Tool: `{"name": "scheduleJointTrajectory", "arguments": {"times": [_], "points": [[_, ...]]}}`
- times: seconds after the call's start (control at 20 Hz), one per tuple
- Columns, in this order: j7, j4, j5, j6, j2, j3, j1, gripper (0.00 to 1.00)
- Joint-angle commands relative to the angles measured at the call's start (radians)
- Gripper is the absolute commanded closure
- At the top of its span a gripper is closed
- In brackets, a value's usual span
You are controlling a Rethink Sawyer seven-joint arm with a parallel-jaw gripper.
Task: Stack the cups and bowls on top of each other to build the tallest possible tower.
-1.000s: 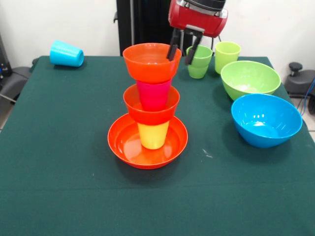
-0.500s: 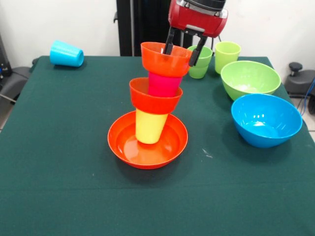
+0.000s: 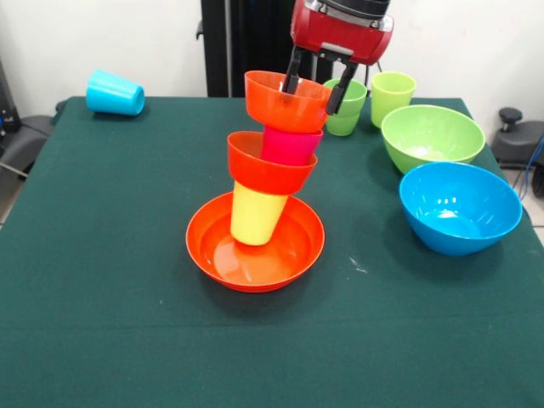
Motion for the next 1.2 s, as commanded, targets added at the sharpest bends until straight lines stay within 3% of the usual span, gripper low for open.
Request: {"name": "scheduleJointTrajectory", "arguments": {"times": [0.05,1.05,1.1,1.2], "points": [[0.063,-0.039,0.010,-0.041,0.003,0.058,-0.012,0.00],[0.050,-0.028,0.007,-0.050,-0.007,0.065,-0.015,0.00],[0.049,-0.028,0.007,-0.053,-0.007,0.066,-0.016,1.00],[0.045,-0.028,0.008,-0.055,-0.008,0.070,-0.020,1.00]]}}
